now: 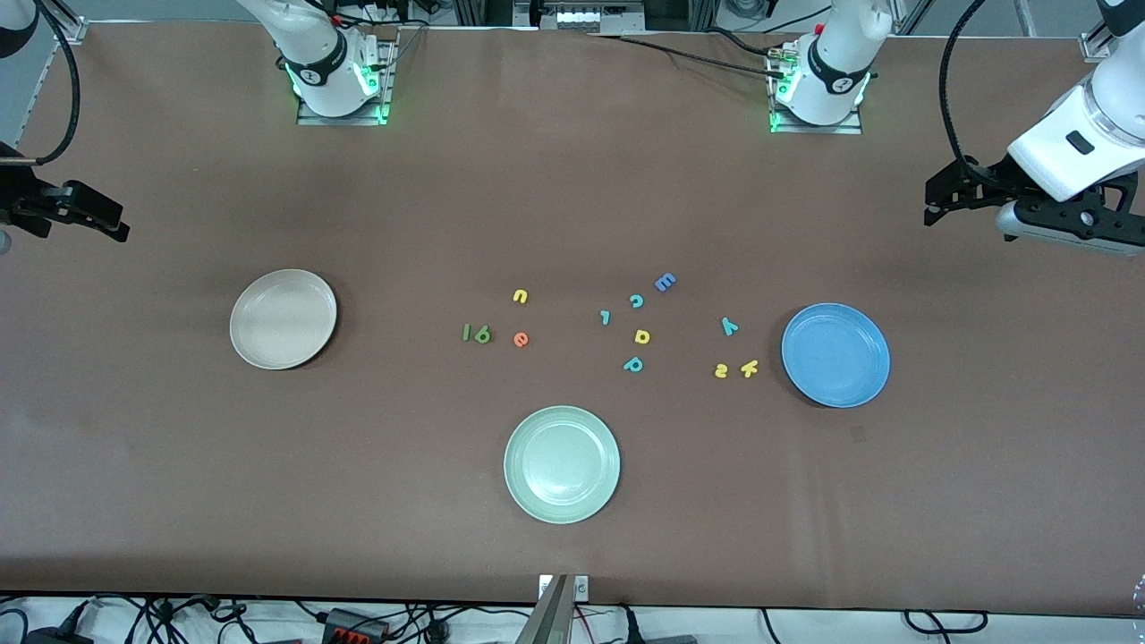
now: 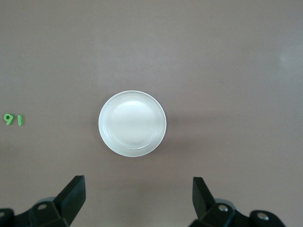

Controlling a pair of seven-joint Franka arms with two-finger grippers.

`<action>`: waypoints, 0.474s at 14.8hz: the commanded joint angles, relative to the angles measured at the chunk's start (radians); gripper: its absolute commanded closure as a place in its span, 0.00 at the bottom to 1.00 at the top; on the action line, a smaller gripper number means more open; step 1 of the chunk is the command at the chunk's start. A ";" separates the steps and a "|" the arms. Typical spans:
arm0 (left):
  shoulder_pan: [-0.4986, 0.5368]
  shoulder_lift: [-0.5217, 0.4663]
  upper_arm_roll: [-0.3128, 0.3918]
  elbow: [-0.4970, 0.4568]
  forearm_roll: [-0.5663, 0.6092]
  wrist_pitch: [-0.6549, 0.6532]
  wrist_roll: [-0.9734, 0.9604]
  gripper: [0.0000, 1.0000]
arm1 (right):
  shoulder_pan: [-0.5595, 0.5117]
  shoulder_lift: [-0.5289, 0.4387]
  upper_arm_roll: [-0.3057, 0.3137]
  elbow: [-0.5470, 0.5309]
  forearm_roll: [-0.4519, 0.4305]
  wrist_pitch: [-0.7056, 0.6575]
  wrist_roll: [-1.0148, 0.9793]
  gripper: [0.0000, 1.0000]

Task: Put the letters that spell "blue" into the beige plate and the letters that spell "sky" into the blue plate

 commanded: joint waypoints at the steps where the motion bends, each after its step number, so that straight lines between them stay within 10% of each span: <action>1: -0.009 0.015 0.015 0.034 -0.010 -0.023 0.022 0.00 | 0.003 -0.018 -0.001 -0.008 -0.002 -0.006 -0.001 0.00; 7: -0.009 0.015 0.012 0.034 -0.010 -0.023 0.020 0.00 | 0.040 0.206 0.002 -0.009 0.031 0.024 0.012 0.00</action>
